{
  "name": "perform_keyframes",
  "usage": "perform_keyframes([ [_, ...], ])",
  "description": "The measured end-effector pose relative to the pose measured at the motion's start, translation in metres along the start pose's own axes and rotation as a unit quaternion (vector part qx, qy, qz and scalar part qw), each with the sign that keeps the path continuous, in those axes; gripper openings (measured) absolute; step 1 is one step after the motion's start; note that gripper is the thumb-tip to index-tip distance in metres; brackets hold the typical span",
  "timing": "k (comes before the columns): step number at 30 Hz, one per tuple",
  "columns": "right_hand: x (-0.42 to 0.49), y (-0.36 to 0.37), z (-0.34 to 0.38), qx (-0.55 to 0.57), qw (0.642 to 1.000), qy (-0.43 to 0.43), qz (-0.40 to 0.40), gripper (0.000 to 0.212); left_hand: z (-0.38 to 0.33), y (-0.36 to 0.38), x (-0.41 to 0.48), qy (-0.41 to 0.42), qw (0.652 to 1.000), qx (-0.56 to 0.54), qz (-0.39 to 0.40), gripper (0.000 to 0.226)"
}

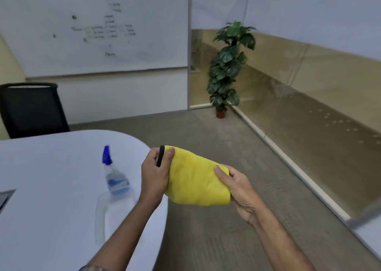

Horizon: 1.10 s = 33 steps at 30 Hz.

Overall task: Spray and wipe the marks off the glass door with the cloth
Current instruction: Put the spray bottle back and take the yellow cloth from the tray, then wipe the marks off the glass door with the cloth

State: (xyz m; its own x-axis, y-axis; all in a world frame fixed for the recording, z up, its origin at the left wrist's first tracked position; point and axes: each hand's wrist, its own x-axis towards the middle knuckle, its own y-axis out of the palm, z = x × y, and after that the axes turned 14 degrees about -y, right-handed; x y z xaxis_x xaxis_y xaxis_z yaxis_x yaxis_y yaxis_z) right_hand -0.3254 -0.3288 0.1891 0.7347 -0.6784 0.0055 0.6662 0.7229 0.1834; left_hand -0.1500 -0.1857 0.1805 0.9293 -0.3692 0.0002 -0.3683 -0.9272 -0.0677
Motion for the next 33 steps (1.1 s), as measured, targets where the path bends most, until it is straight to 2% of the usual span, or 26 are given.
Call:
perform_keyframes([
  [4, -0.046, -0.101, 0.034, 0.01, 1.0, 0.018, 0.014, 0.043, -0.035, 0.088, -0.048, 0.05, 0.997, -0.011, 0.053, 0.027],
  [9, -0.098, -0.223, 0.075, -0.036, 0.998, -0.043, -0.024, 0.042, -0.066, 0.205, -0.105, 0.075, 0.989, -0.025, 0.128, 0.022],
  [15, -0.131, -0.34, 0.113, -0.06, 0.976, -0.131, -0.165, 0.032, -0.097, 0.351, -0.16, 0.065, 0.972, -0.056, 0.22, 0.023],
  [20, -0.152, -0.428, 0.133, -0.076, 0.922, -0.205, -0.321, 0.029, -0.116, 0.465, -0.206, 0.015, 0.935, -0.092, 0.342, 0.027],
  [22, -0.164, -0.472, 0.143, -0.093, 0.891, -0.23, -0.38, 0.026, -0.123, 0.517, -0.224, -0.022, 0.886, -0.086, 0.455, 0.035],
  [25, -0.183, -0.537, 0.168, -0.112, 0.844, -0.256, -0.457, 0.023, -0.137, 0.595, -0.248, -0.126, 0.761, -0.079, 0.632, 0.039],
  [27, -0.197, -0.576, 0.187, -0.121, 0.817, -0.267, -0.497, 0.025, -0.145, 0.644, -0.267, -0.155, 0.694, -0.072, 0.699, 0.038],
  [29, -0.212, -0.611, 0.204, -0.132, 0.79, -0.278, -0.53, 0.027, -0.156, 0.692, -0.292, -0.149, 0.656, -0.06, 0.737, 0.042],
  [33, -0.251, -0.675, 0.234, -0.171, 0.744, -0.288, -0.579, 0.03, -0.181, 0.772, -0.359, -0.095, 0.631, -0.061, 0.767, 0.043],
])
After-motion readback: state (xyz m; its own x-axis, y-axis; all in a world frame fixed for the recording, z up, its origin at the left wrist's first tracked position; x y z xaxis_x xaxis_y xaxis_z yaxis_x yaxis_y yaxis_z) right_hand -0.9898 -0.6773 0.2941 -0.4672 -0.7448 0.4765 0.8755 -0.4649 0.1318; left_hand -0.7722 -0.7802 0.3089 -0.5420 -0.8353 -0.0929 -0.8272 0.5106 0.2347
